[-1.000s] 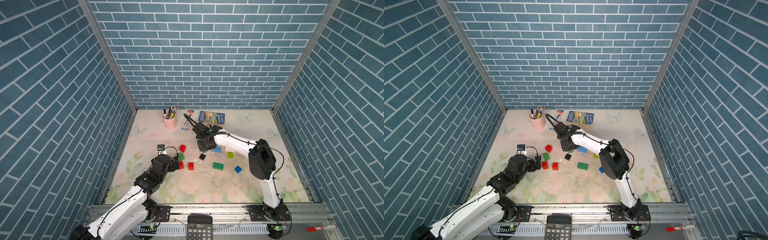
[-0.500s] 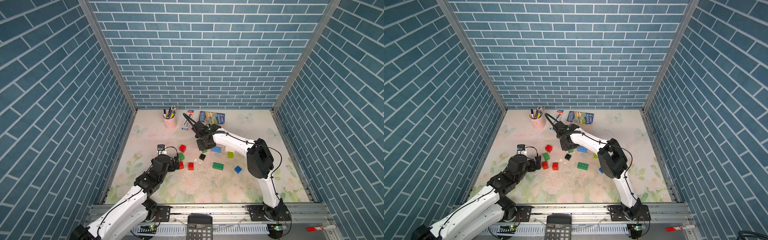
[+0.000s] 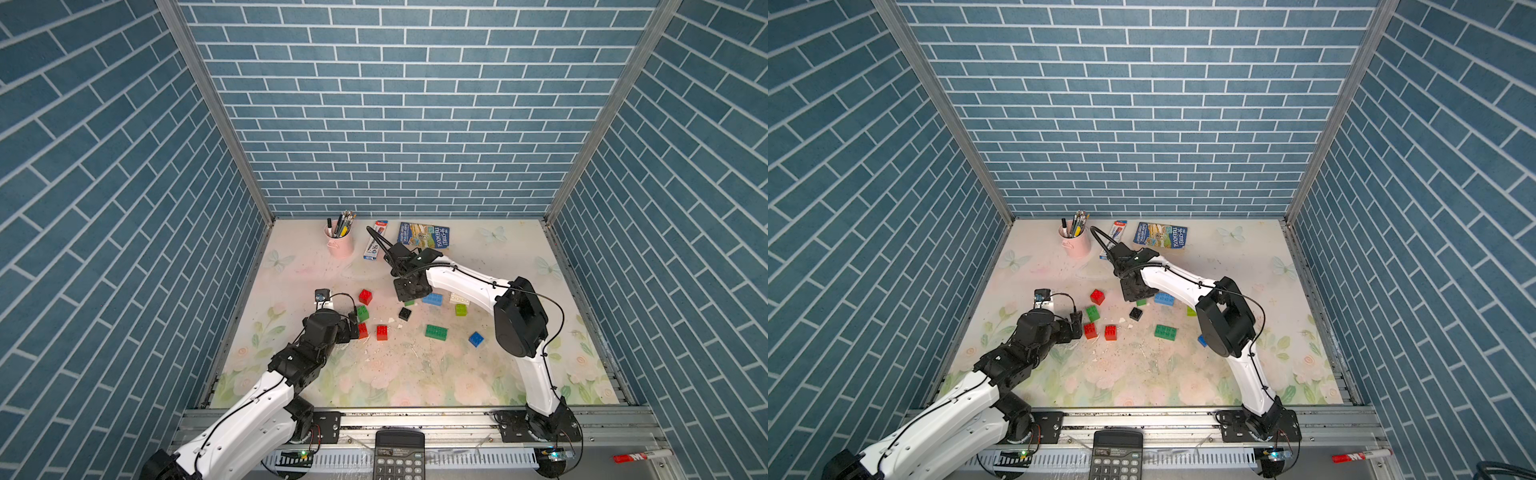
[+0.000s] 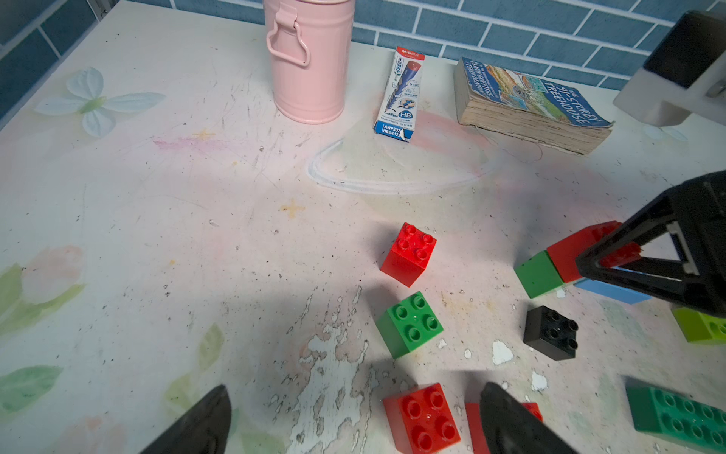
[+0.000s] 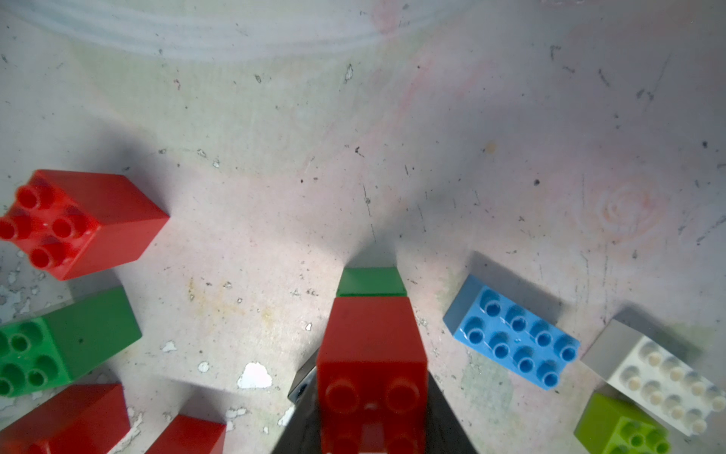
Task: Assemble the letter r with lego
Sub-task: Assemble the lego brick with the lego brick.
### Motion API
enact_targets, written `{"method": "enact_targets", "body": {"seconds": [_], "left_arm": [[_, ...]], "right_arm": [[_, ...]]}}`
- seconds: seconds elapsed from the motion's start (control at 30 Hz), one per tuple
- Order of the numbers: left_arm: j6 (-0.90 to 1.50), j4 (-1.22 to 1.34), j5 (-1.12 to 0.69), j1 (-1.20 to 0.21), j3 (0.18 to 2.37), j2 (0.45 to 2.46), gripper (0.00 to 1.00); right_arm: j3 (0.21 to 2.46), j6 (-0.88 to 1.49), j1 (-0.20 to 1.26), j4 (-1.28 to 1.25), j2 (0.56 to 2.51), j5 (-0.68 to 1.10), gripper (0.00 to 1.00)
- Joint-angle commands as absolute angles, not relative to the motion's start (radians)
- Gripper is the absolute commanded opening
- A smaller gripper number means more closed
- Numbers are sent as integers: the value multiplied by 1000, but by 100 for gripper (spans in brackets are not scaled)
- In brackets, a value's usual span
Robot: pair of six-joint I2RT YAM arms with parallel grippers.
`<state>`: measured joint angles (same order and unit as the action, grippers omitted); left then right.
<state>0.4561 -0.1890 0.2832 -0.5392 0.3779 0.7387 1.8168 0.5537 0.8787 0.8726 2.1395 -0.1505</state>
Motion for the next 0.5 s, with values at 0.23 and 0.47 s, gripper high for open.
{"method": "enact_targets", "body": {"seconds": [0.23, 0.47], "left_arm": [[446, -201, 296, -541, 404, 723, 100], [448, -188, 297, -541, 401, 726, 100]], "right_arm": [[1775, 593, 867, 974, 2158, -101, 4], [1782, 584, 862, 1005, 2146, -100, 4]]}}
